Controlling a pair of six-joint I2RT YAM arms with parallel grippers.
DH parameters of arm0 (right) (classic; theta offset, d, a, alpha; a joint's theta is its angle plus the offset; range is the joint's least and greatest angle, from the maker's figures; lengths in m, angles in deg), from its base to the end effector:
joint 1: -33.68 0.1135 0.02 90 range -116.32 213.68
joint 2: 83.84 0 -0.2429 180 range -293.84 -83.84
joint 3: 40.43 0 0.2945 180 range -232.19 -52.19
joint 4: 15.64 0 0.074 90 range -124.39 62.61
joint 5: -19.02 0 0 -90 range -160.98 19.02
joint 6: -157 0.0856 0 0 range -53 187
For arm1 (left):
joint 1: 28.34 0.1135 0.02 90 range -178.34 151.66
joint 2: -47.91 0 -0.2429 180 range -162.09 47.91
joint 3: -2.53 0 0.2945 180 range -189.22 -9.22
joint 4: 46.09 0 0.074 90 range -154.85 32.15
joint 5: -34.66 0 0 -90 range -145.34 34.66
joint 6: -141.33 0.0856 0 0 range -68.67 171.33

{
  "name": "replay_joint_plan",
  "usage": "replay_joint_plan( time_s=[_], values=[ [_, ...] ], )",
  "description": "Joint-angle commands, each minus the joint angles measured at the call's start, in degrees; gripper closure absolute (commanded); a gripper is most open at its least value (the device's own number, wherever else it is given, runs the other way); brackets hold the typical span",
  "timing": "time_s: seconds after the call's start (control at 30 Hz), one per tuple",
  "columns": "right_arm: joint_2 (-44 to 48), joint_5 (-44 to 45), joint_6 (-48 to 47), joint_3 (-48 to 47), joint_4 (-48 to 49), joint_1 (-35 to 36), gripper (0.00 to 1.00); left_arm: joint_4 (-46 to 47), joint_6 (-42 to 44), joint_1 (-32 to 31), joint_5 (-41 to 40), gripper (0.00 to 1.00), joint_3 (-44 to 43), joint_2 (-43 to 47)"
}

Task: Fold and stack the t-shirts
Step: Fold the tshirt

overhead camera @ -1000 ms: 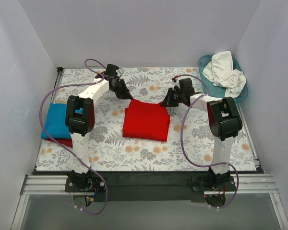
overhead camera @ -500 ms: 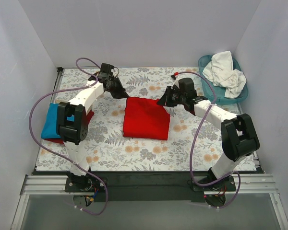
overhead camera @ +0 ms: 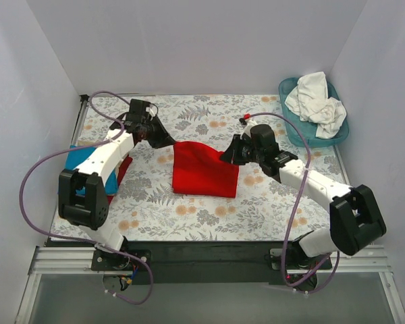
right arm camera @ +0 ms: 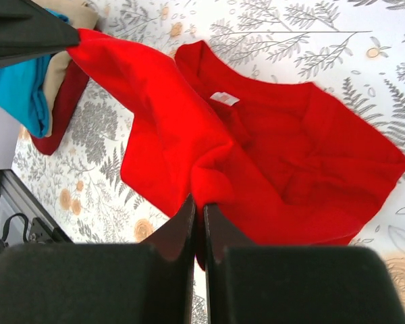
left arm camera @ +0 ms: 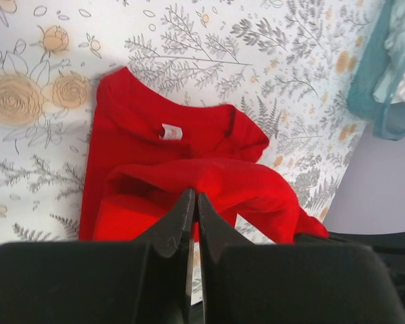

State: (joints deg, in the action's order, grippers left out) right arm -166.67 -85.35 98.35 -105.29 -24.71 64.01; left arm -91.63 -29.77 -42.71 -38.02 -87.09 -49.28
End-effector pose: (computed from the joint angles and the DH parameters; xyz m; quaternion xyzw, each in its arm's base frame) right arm 0.3428 0.2252 0.1923 -0.0578 0.8467 0.3572 0.3902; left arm 0.4158 -0.1328 0.1912 -0.4760 0.8094 -0.3275 0.1047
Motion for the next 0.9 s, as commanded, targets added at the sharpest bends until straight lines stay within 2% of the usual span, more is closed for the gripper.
replay_joint_plan(
  time_s=[0.0, 0.27, 0.5, 0.6, 0.67, 0.7, 0.73, 0.87],
  values=[
    [5.56, 2.24, 0.37, 2.82, -0.21, 3.41, 0.96, 1.09, -1.60, 0.31, -0.27, 1.00, 3.50, 9.28],
    [21.03, 4.88, 3.45, 15.65, -2.59, 11.32, 0.96, -4.18, -4.33, -0.66, 0.87, 1.00, 18.79, 30.00],
    [33.42, 7.25, 8.10, 25.84, -8.21, 19.76, 0.95, -6.91, -9.16, -4.52, 7.53, 1.00, 38.91, 46.88],
    [38.52, 8.30, 10.30, 30.23, -10.85, 22.48, 0.84, -8.32, -10.66, -5.14, 9.65, 0.97, 46.03, 51.38],
    [41.86, 8.48, 11.88, 32.18, -12.69, 23.63, 0.72, -9.98, -11.18, -5.23, 10.89, 0.84, 49.47, 54.81],
    [42.83, 9.09, 12.24, 33.05, -13.83, 24.60, 0.66, -10.69, -11.18, -5.23, 10.80, 0.72, 50.09, 55.52],
    [44.66, 9.71, 12.67, 33.15, -14.80, 25.13, 0.57, -12.08, -10.92, -5.23, 10.80, 0.69, 50.53, 56.92],
    [47.67, 13.48, 13.21, 30.70, -24.70, 25.84, 0.39, -14.99, -9.61, -5.32, 8.61, 0.67, 49.14, 57.11]
  ],
)
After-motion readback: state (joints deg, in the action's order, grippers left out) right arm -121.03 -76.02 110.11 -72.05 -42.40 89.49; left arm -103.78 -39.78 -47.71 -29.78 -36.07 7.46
